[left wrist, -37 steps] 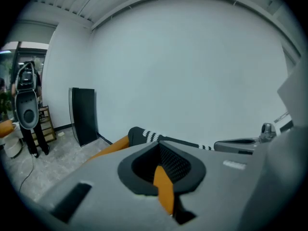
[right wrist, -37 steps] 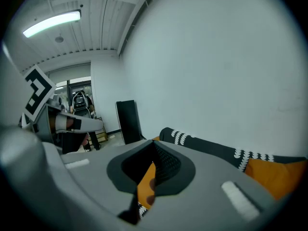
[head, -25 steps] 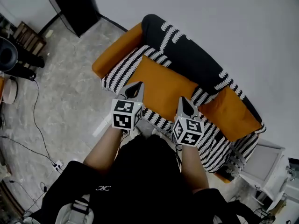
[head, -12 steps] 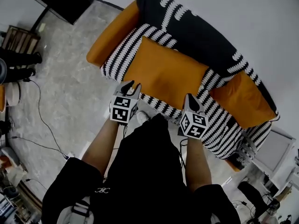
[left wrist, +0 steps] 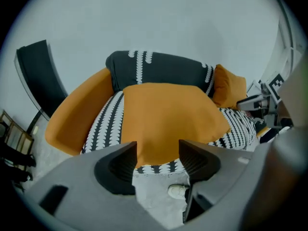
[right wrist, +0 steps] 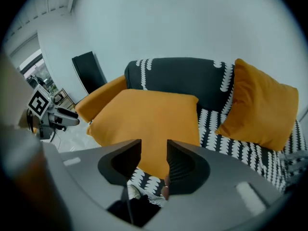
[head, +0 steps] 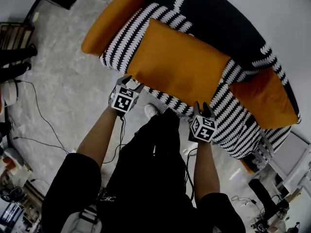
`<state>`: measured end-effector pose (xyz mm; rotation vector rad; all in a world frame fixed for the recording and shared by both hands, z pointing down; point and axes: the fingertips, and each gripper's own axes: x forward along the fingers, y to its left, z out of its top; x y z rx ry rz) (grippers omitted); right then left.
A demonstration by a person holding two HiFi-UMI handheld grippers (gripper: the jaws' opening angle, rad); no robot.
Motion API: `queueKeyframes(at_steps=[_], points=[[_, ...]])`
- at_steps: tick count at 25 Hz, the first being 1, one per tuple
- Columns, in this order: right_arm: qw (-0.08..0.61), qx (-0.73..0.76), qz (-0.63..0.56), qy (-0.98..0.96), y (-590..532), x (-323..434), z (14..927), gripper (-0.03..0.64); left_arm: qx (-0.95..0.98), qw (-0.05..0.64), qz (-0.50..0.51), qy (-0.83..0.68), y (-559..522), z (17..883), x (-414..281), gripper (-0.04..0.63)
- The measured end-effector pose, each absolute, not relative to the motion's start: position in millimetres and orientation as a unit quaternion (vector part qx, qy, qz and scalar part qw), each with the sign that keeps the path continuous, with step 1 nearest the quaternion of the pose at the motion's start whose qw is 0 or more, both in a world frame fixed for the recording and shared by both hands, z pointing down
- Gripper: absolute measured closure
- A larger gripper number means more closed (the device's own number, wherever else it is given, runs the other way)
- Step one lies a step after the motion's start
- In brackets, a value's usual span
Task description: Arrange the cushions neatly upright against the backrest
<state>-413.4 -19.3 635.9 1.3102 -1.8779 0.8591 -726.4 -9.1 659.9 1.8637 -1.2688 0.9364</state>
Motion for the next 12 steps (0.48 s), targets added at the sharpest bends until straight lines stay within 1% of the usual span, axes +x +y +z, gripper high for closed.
queueKeyframes(at_steps=[2, 5, 9, 12], points=[[0.361, 0.512, 0.336, -0.703, -12, -400, 657, 0.429, 0.71, 0.344, 0.373, -0.489, -7, 684, -734, 0.296], [0.396, 0.515, 0.346, -0.677, -3, -382, 688, 0.414, 0.699, 0.344, 0.388, -0.493, -9, 714, -744, 0.263], [0.432, 0.517, 0.359, -0.646, 8, -362, 721, 0.388, 0.694, 0.348, 0.409, -0.479, -6, 741, -744, 0.262], [0.446, 0.525, 0.369, -0.624, 8, -352, 739, 0.377, 0.701, 0.345, 0.42, -0.463, -8, 753, -742, 0.261]])
